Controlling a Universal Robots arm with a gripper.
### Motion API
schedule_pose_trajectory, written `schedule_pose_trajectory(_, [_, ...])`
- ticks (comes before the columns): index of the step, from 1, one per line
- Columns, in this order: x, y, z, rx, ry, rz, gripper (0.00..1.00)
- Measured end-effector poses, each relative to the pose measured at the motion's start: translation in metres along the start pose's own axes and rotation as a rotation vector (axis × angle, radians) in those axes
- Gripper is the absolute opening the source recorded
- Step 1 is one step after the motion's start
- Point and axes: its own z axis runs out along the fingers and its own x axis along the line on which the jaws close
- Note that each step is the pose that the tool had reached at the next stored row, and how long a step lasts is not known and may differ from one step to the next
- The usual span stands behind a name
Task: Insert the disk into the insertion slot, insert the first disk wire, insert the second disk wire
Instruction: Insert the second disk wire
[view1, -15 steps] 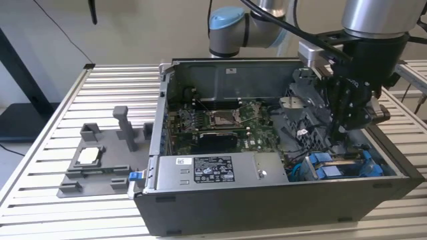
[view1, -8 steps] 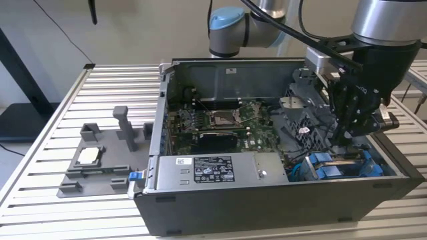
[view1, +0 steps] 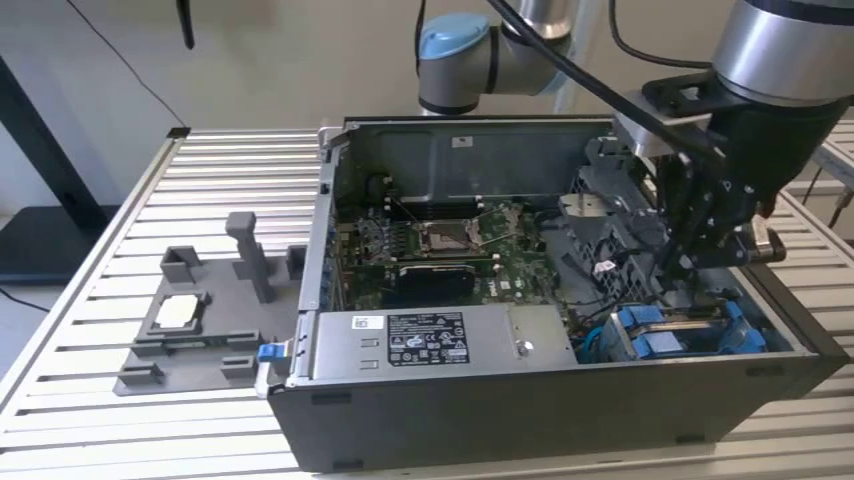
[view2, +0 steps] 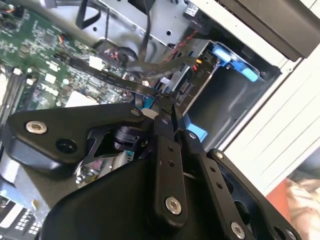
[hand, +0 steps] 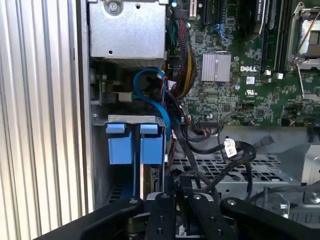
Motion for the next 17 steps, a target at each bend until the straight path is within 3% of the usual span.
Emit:
schedule_pose_trajectory(2, [0.0041, -0.0008, 0.0002, 0.0000, -0.0218, 0.002, 0.16])
schedule_pose_trajectory(3, [0.0061, -0.0017, 0.0004, -0.0020, -0.0238, 0.002, 0.16])
schedule_pose_trajectory(6, [0.0098, -0.0053, 0.0008, -0.0168, -0.0238, 0.003, 0.16])
schedule_pose_trajectory(12, [0.0136, -0.0160, 0.0023, -0.0661, -0.0237, 0.007, 0.16])
schedule_pose_trajectory(14, [0.0151, -0.0179, 0.0028, -0.0759, -0.0237, 0.008, 0.16])
schedule_pose_trajectory(17, [0.0181, -0.0197, 0.0040, -0.0817, -0.0237, 0.008, 0.16])
